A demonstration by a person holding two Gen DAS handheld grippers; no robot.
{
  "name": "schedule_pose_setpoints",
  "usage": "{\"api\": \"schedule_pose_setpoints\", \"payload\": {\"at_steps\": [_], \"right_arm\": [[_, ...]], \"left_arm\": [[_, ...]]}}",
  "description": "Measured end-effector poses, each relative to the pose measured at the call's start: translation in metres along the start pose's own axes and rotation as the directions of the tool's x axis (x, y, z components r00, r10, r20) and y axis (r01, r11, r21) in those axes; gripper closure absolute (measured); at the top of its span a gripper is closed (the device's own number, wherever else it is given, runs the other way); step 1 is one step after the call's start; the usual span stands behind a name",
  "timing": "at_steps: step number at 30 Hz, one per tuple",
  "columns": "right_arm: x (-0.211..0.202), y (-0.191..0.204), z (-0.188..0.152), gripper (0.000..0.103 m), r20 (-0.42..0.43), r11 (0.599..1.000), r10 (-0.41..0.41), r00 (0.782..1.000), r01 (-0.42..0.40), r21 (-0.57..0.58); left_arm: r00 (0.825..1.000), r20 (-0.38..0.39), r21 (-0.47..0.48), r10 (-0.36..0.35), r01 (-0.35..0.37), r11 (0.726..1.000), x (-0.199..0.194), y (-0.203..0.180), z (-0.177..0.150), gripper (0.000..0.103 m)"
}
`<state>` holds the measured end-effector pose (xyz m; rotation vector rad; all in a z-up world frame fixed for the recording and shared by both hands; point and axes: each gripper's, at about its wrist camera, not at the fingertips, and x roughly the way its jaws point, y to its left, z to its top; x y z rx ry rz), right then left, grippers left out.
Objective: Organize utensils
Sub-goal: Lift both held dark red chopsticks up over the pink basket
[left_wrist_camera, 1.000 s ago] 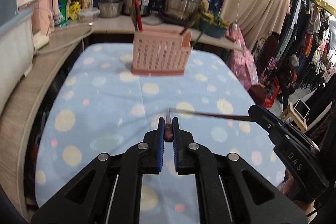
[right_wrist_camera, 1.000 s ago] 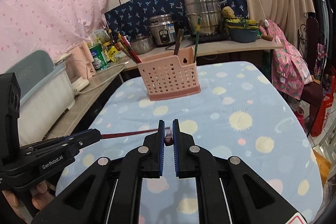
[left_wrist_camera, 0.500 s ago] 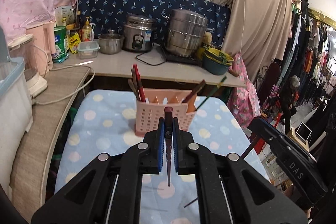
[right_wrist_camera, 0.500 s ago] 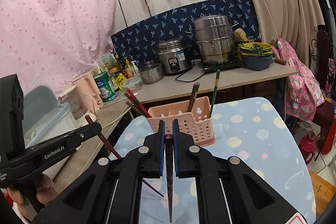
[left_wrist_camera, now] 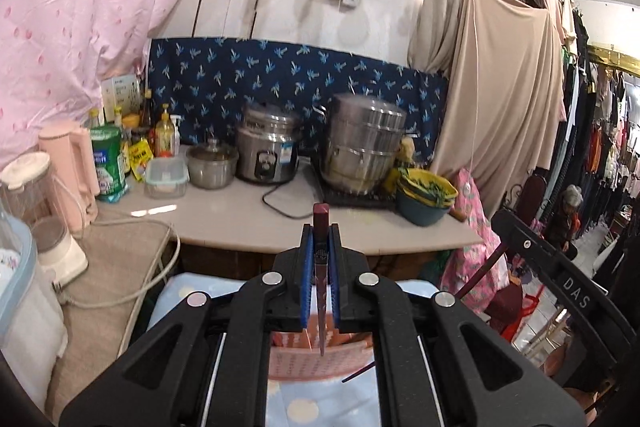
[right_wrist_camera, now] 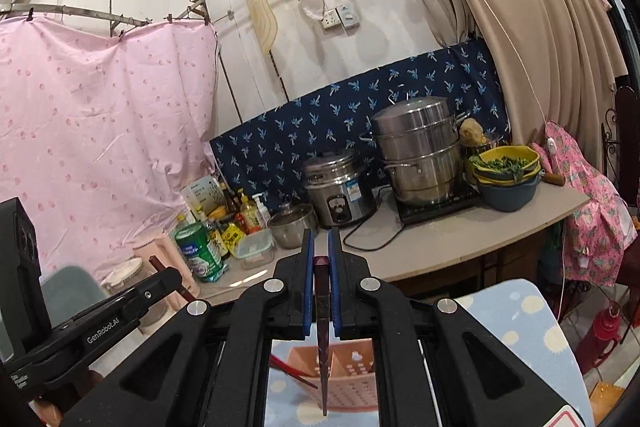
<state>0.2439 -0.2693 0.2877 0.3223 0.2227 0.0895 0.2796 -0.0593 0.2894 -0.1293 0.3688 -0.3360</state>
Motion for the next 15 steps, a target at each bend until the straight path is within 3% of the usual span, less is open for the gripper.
{"api": "schedule_pose_setpoints", "payload": {"at_steps": [7, 15], "right_arm": [[0.042, -0.006, 0.019, 0.096, 0.022, 1.000, -0.021, 1.000, 0.021, -0.008], [0.081, -0.019, -0.017, 0.096, -0.066, 0.999, -0.046, 0.997, 0.044, -0.025]], "left_arm": [[0.999, 0.007, 0.024, 0.047, -0.047, 0.999, 0.037, 0.004, 0.009, 0.096], [0.996, -0.065, 0.021, 0.064, -0.063, 0.998, 0.070, 0.014, -0.016, 0.096]]}}
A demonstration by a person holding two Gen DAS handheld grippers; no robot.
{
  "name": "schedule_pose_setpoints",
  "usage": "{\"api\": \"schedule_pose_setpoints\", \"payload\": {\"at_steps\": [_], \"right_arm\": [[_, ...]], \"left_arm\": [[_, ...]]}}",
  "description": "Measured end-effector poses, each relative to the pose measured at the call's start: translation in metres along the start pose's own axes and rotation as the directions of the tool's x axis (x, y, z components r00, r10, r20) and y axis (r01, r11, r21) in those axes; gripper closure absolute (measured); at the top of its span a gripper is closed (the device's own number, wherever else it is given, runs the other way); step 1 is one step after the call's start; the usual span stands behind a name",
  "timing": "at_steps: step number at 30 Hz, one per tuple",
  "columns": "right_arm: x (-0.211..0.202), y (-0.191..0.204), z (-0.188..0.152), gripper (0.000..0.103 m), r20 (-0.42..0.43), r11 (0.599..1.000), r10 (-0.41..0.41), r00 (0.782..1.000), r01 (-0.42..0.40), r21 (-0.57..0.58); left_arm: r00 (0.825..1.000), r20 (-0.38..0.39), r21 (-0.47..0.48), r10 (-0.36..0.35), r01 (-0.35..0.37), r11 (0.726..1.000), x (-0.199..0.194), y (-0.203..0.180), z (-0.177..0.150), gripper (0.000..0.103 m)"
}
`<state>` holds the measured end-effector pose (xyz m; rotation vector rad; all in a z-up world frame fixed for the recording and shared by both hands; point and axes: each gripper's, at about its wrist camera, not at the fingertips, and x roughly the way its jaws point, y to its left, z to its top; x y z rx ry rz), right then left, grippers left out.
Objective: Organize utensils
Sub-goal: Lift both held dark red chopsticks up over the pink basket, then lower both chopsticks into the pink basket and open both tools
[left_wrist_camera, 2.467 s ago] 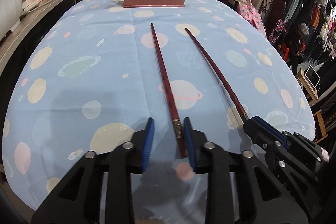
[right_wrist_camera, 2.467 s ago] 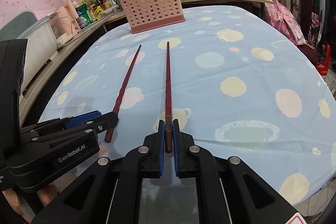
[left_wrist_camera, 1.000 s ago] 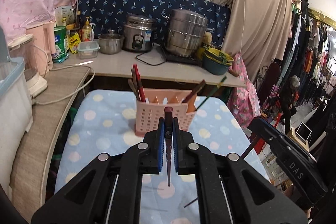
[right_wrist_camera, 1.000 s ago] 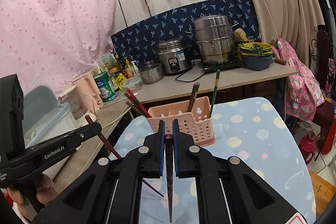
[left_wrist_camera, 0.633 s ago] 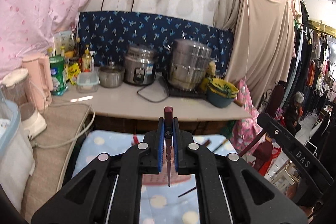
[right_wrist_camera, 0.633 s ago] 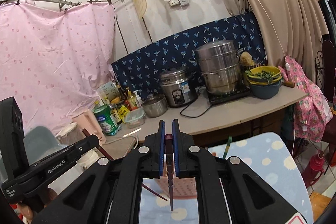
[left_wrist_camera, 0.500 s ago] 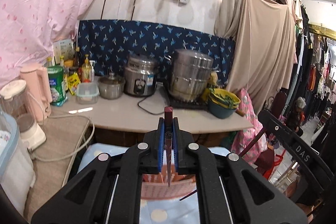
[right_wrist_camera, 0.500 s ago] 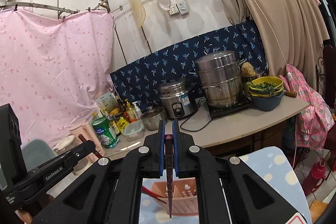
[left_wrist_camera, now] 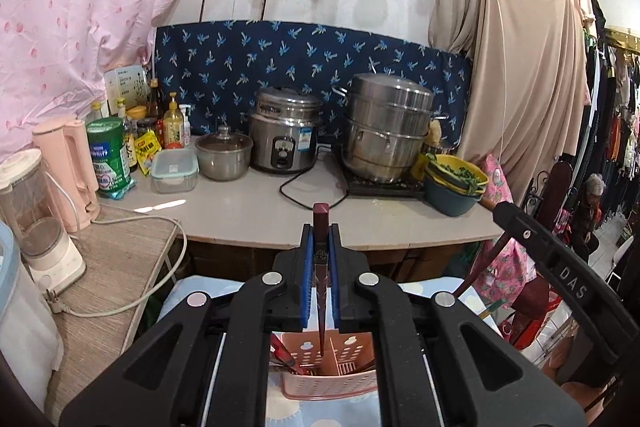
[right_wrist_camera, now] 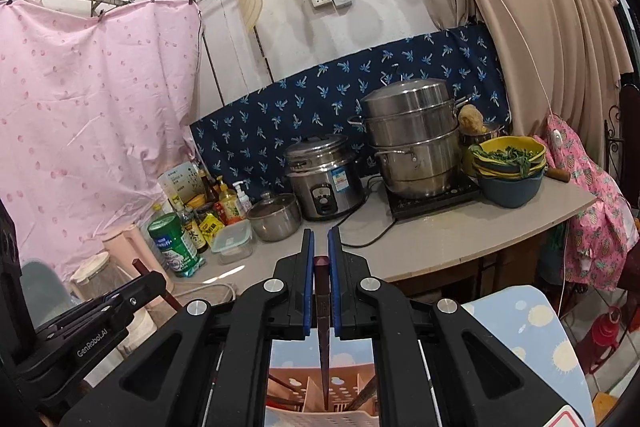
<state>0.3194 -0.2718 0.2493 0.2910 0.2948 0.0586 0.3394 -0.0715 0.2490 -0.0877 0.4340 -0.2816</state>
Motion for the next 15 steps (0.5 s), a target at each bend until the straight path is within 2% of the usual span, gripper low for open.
{"api": "schedule_pose_setpoints", "payload": {"at_steps": [7, 10, 12, 15], "right_arm": [[0.020, -0.002, -0.031, 0.096, -0.076, 0.999, -0.013, 0.997, 0.010, -0.031], [0.018, -0.003, -0.035, 0.094, -0.076, 0.999, -0.018, 0.997, 0.015, -0.039], [0.014, -0.003, -0.036, 0.092, -0.073, 0.999, -0.019, 0.997, 0.015, -0.044], [0.009, -0.004, -0.037, 0.092, -0.077, 0.999, -0.012, 0.997, 0.008, -0.043]], "left_arm": [[0.999, -0.042, -0.007, 0.000, 0.000, 1.000, 0.018, 0.005, -0.018, 0.095], [0.999, -0.040, -0.003, 0.013, -0.013, 1.000, 0.019, 0.006, -0.023, 0.092], [0.999, -0.042, -0.002, 0.021, -0.021, 1.000, 0.018, 0.006, -0.026, 0.085], [0.999, -0.046, 0.006, 0.029, -0.029, 1.000, 0.015, 0.005, -0.030, 0.085]]}}
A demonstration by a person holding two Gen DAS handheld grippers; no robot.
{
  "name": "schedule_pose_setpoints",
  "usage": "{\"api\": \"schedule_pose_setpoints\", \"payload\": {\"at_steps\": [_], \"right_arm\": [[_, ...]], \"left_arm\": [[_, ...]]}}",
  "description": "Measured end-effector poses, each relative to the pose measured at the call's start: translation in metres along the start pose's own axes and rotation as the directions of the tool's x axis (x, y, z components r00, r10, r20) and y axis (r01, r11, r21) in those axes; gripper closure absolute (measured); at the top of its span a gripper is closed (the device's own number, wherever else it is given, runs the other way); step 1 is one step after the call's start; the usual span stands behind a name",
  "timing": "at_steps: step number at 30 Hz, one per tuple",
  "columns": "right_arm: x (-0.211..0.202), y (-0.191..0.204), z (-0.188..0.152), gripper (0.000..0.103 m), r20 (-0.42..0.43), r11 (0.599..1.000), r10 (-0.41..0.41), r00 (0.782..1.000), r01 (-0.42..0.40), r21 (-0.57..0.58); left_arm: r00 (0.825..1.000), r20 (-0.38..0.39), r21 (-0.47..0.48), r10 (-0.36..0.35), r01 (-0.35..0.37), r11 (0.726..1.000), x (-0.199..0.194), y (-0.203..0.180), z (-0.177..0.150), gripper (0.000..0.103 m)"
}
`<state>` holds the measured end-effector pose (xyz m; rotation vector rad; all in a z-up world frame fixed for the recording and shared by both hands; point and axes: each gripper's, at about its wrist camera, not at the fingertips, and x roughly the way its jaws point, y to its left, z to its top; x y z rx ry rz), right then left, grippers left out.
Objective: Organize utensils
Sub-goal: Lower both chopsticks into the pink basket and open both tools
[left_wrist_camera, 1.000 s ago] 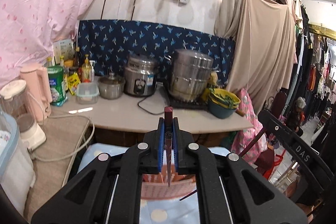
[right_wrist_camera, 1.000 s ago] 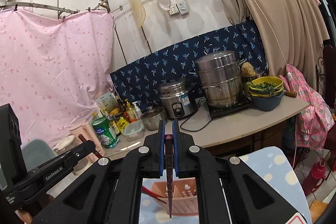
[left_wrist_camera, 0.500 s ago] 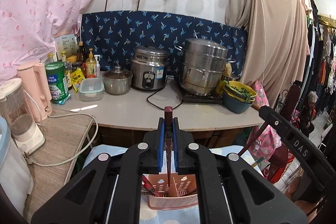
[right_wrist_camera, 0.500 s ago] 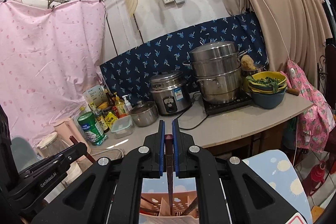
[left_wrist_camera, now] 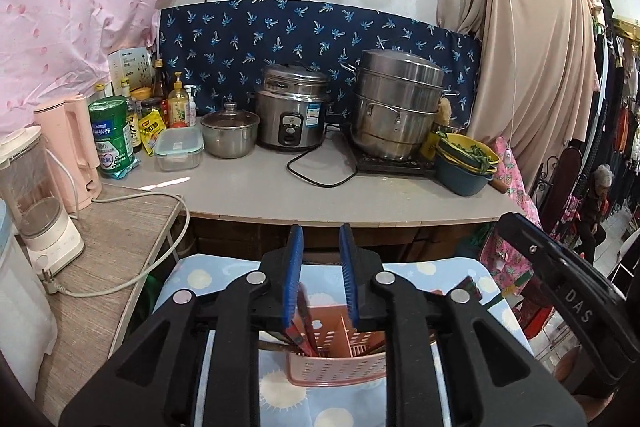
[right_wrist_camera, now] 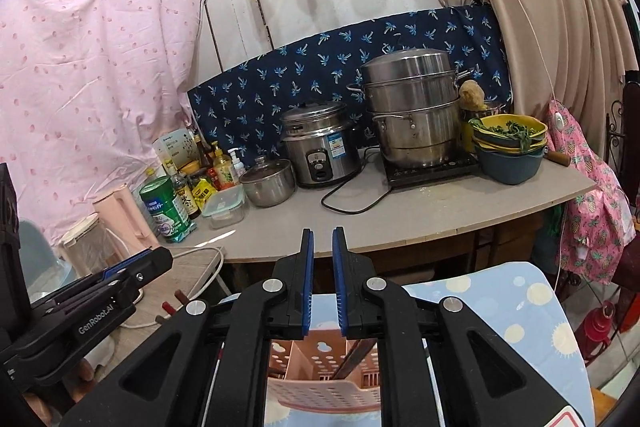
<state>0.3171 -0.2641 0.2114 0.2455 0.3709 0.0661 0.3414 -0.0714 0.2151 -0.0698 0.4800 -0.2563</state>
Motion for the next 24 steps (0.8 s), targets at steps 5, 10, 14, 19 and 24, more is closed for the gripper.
{"api": "schedule_pose_setpoints", "payload": {"at_steps": [5, 10, 14, 19, 24], "right_arm": [[-0.011, 0.001, -0.010, 0.091, -0.010, 1.000, -0.002, 1.000, 0.002, -0.010], [-0.027, 0.002, -0.028, 0.090, -0.028, 1.000, -0.004, 1.000, 0.004, -0.017], [-0.039, 0.006, -0.041, 0.083, -0.039, 0.999, -0.013, 0.999, 0.011, -0.034], [-0.056, 0.014, -0.056, 0.083, -0.045, 0.997, -0.029, 0.999, 0.026, -0.073], [-0.072, 0.020, -0.072, 0.083, -0.059, 0.995, -0.041, 0.997, 0.035, -0.097]], "left_arm": [[1.000, -0.003, 0.009, 0.006, -0.006, 1.000, -0.008, -0.001, -0.007, 0.085], [1.000, -0.014, 0.018, 0.018, -0.017, 1.000, -0.019, -0.004, -0.019, 0.085], [0.999, -0.018, 0.028, 0.031, -0.030, 0.999, -0.028, -0.006, -0.029, 0.085], [0.999, -0.037, 0.037, 0.034, -0.033, 0.999, -0.038, -0.009, -0.044, 0.085], [0.998, -0.057, 0.048, 0.041, -0.038, 0.998, -0.047, -0.011, -0.062, 0.085]]}}
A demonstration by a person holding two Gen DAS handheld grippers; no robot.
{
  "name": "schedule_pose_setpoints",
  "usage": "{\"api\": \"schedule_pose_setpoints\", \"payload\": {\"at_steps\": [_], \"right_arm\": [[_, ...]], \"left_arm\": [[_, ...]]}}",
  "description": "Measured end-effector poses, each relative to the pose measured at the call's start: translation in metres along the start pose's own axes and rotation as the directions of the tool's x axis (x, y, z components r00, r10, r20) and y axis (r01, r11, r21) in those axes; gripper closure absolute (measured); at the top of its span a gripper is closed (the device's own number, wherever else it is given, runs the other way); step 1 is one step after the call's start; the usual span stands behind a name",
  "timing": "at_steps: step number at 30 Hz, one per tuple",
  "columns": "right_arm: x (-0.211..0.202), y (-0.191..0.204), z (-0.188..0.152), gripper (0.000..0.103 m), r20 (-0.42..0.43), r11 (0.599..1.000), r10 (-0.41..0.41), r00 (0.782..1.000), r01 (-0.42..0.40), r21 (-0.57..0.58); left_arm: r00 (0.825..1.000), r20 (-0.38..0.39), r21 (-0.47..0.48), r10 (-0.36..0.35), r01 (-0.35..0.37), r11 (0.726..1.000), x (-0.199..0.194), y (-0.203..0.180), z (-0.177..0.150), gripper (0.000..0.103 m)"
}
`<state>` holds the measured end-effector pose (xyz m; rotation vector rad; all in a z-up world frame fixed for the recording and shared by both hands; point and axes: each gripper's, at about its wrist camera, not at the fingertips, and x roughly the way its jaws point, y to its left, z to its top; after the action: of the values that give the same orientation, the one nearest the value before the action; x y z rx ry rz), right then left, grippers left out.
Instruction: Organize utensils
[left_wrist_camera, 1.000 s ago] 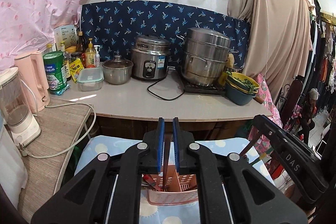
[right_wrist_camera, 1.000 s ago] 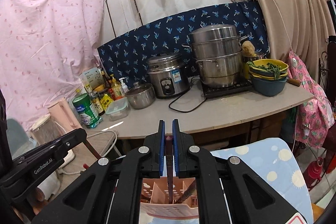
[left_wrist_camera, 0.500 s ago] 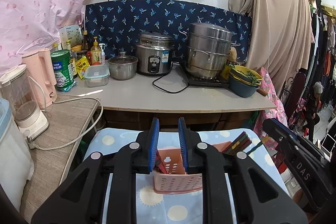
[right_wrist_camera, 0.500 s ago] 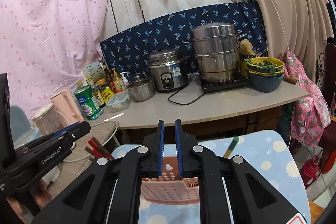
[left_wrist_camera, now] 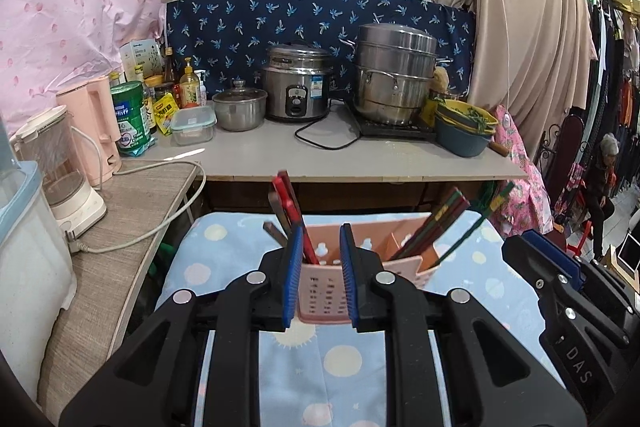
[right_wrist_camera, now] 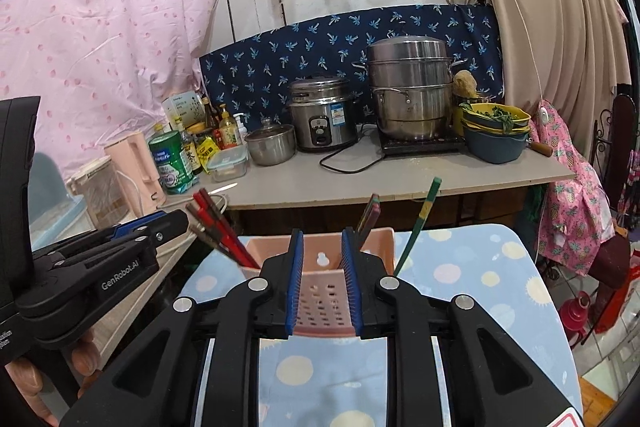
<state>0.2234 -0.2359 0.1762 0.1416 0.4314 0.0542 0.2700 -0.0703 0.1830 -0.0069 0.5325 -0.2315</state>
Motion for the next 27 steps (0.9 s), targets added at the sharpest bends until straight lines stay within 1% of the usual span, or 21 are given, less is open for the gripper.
{"api": "schedule_pose_setpoints", "payload": {"at_steps": [8, 10, 12, 17, 20, 22, 23, 25, 27], "right_arm": [[-0.018, -0.002, -0.026, 0.083, -0.041, 1.000, -0.002, 0.999, 0.004, 0.030], [-0.021, -0.003, -0.033, 0.081, -0.055, 0.999, -0.007, 0.998, 0.009, 0.037], [-0.023, -0.004, -0.040, 0.075, -0.063, 0.999, -0.010, 0.998, 0.013, 0.044], [-0.027, -0.007, -0.055, 0.075, -0.085, 0.998, -0.032, 0.996, 0.035, 0.043], [-0.028, -0.006, -0.063, 0.074, -0.100, 0.998, -0.041, 0.994, 0.045, 0.039], [-0.029, -0.005, -0.068, 0.071, -0.106, 0.998, -0.046, 0.993, 0.050, 0.033], [-0.029, -0.005, -0.071, 0.068, -0.109, 0.998, -0.047, 0.993, 0.050, 0.031], [-0.030, -0.004, -0.076, 0.065, -0.115, 0.998, -0.049, 0.992, 0.052, 0.027], [-0.030, -0.003, -0.081, 0.061, -0.121, 0.998, -0.055, 0.991, 0.058, 0.019]], "left_arm": [[0.999, -0.041, 0.007, -0.005, 0.005, 1.000, -0.012, -0.003, -0.028, 0.084], [0.999, -0.046, 0.010, -0.007, 0.008, 1.000, -0.015, -0.004, -0.035, 0.080], [0.999, -0.046, 0.011, -0.001, 0.001, 1.000, -0.017, -0.004, -0.042, 0.074], [0.998, -0.066, 0.013, 0.005, -0.004, 1.000, -0.020, -0.006, -0.059, 0.073], [0.997, -0.079, 0.011, 0.013, -0.012, 1.000, -0.020, -0.006, -0.068, 0.067], [0.996, -0.086, 0.011, 0.017, -0.016, 1.000, -0.020, -0.005, -0.073, 0.067], [0.995, -0.094, 0.011, 0.019, -0.019, 1.000, -0.019, -0.006, -0.075, 0.066], [0.994, -0.105, 0.011, 0.025, -0.024, 1.000, -0.018, -0.006, -0.080, 0.063], [0.994, -0.107, 0.014, 0.037, -0.035, 0.999, -0.018, -0.006, -0.084, 0.054]]}}
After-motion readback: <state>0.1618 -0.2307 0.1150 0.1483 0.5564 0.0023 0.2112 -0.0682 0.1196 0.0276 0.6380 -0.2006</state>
